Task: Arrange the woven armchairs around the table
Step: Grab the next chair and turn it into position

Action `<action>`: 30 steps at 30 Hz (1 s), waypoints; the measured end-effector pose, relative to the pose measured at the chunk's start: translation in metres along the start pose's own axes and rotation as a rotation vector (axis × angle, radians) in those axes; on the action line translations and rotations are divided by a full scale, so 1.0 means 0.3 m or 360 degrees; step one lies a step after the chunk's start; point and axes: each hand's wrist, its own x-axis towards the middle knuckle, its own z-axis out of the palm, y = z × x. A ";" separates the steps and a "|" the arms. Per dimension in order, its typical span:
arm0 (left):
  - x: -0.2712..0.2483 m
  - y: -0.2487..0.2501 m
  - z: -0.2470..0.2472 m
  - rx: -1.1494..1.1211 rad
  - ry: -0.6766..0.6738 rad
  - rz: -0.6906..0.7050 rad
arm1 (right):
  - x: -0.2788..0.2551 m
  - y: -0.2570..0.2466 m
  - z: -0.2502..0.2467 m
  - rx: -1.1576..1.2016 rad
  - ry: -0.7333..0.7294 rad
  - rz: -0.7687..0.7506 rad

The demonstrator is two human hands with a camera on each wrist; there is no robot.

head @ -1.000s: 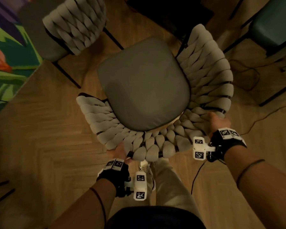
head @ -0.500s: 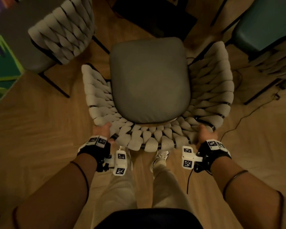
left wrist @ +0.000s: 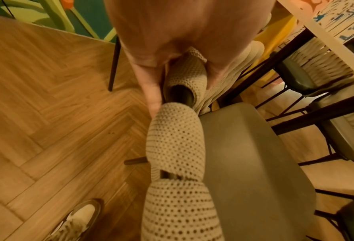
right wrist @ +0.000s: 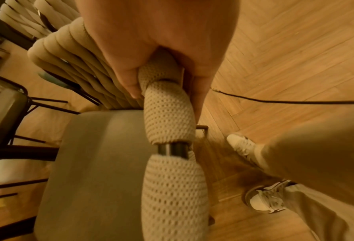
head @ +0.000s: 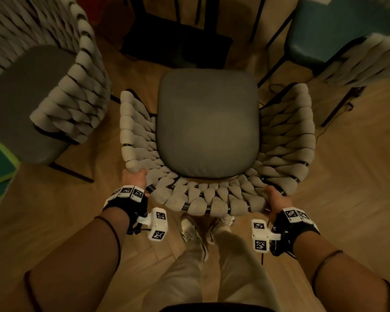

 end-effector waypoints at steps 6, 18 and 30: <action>0.062 0.112 0.001 0.0168 0.0061 0.0082 | 0.019 -0.014 0.074 0.0094 -0.0045 -0.0003; 0.289 0.342 -0.013 0.0424 0.0057 0.0112 | -0.045 -0.033 0.250 0.0225 -0.0052 0.0079; 0.393 0.562 -0.105 0.0654 -0.0119 0.0254 | -0.193 0.003 0.425 0.0279 -0.0046 0.0104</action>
